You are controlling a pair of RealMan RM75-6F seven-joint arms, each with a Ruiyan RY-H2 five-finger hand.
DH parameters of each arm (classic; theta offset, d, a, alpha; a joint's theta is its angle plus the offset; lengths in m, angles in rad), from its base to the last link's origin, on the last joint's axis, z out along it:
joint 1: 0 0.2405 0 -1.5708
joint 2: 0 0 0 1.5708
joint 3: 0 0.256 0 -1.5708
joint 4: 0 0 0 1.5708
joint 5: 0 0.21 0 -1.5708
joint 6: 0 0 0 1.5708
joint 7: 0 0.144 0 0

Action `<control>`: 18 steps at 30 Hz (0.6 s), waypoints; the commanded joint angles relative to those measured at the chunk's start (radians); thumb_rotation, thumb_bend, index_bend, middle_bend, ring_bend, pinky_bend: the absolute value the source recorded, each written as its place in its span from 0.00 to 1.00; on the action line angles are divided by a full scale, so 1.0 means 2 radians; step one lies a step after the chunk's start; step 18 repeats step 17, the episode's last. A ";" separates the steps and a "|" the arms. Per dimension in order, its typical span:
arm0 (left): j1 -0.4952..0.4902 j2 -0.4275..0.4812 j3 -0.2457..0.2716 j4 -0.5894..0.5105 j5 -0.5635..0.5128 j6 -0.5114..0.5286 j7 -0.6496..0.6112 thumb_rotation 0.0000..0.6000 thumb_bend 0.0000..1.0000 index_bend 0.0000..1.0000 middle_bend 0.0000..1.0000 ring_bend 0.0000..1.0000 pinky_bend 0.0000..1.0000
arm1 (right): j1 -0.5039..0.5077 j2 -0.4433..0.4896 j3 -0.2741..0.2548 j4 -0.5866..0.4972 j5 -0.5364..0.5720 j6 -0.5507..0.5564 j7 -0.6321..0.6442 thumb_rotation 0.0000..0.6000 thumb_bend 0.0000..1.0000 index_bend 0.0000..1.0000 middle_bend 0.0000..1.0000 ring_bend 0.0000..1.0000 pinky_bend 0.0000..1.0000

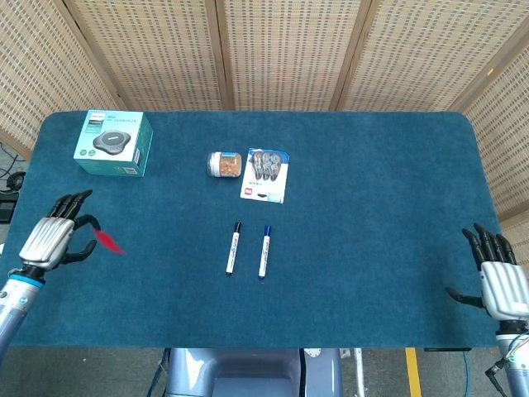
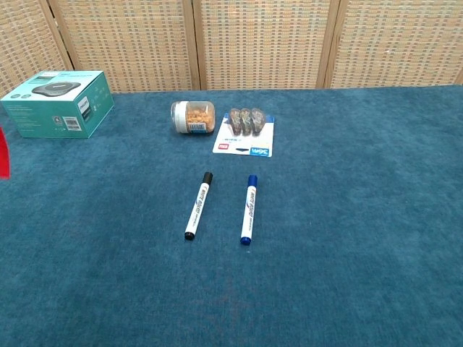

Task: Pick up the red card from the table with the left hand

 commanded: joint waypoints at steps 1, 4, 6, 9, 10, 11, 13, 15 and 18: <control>0.015 -0.007 -0.008 0.006 -0.006 0.022 -0.006 1.00 0.06 0.00 0.00 0.00 0.00 | 0.000 0.000 0.000 0.000 0.000 0.000 0.001 1.00 0.00 0.00 0.00 0.00 0.00; 0.031 -0.007 -0.009 0.006 -0.007 0.040 -0.009 1.00 0.00 0.00 0.00 0.00 0.00 | -0.001 0.001 0.000 0.000 -0.002 0.003 0.002 1.00 0.00 0.00 0.00 0.00 0.00; 0.036 -0.006 -0.009 0.004 -0.008 0.046 -0.008 1.00 0.00 0.00 0.00 0.00 0.00 | -0.001 0.001 0.000 -0.001 -0.003 0.004 0.002 1.00 0.00 0.00 0.00 0.00 0.00; 0.052 -0.002 -0.008 -0.002 -0.011 0.064 -0.004 1.00 0.00 0.00 0.00 0.00 0.00 | -0.002 0.002 0.000 -0.002 -0.005 0.007 0.001 1.00 0.00 0.00 0.00 0.00 0.00; 0.059 0.001 -0.006 -0.006 -0.012 0.071 0.001 1.00 0.00 0.00 0.00 0.00 0.00 | -0.003 0.002 -0.001 -0.003 -0.006 0.009 0.001 1.00 0.00 0.00 0.00 0.00 0.00; 0.068 0.005 -0.004 -0.013 -0.014 0.078 0.007 1.00 0.00 0.00 0.00 0.00 0.00 | -0.004 0.003 -0.001 -0.004 -0.007 0.011 0.001 1.00 0.00 0.00 0.00 0.00 0.00; 0.089 0.018 0.000 -0.036 -0.027 0.098 0.038 1.00 0.00 0.00 0.00 0.00 0.00 | -0.006 0.004 -0.001 -0.007 -0.011 0.018 0.001 1.00 0.00 0.00 0.00 0.00 0.00; 0.103 0.022 -0.004 -0.058 -0.034 0.121 0.064 1.00 0.00 0.00 0.00 0.00 0.00 | -0.009 0.005 -0.001 -0.008 -0.013 0.022 0.001 1.00 0.00 0.00 0.00 0.00 0.00; 0.110 0.025 -0.004 -0.073 -0.032 0.131 0.071 1.00 0.00 0.00 0.00 0.00 0.00 | -0.010 0.006 -0.001 -0.009 -0.014 0.025 0.002 1.00 0.00 0.00 0.00 0.00 0.00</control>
